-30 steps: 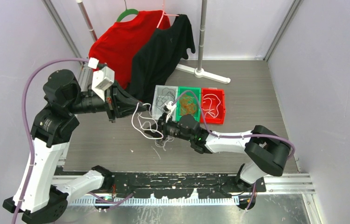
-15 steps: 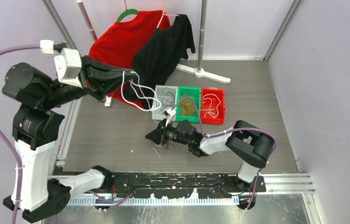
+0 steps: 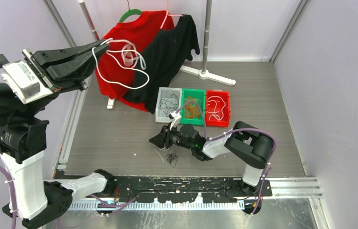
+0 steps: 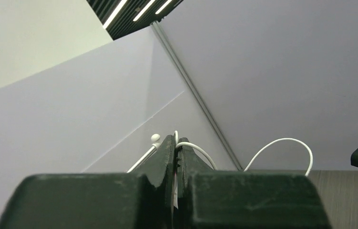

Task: Untangle the cables
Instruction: Untie the cable.

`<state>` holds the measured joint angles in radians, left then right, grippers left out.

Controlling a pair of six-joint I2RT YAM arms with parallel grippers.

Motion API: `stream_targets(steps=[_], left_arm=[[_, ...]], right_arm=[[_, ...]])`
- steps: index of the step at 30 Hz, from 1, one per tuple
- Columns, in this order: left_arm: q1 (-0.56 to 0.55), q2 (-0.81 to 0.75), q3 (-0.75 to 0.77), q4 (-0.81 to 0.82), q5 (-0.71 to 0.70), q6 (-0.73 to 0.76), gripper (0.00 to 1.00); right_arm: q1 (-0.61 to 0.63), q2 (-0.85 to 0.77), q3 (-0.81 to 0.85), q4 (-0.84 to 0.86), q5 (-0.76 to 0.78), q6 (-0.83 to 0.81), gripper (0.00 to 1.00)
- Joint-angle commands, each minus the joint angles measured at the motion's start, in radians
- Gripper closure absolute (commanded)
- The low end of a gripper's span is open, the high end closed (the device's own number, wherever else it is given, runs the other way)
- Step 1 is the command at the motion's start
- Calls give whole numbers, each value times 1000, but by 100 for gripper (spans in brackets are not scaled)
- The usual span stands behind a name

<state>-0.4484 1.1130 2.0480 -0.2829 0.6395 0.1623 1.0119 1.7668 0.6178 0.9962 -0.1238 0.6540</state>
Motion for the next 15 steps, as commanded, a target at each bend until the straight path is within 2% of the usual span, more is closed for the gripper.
stream_targets(steps=[1,6,8,11,15], left_arm=[[6,-3,13,-19,19,39,100],[5,-84,-155,-133,94,71,100],[7,-119,-242,-171,105,104,100],[5,-162,-369,-230,150,153,100],[6,-182,-444,-278,221,158,100]], right_arm=[[1,-113,17,-4,41,-67,49],[-1,-397,70,-285,78,-256,27],[0,-508,94,-407,96,-322,14],[-4,-646,132,-593,92,-420,10],[-7,-760,161,-697,71,-512,7]])
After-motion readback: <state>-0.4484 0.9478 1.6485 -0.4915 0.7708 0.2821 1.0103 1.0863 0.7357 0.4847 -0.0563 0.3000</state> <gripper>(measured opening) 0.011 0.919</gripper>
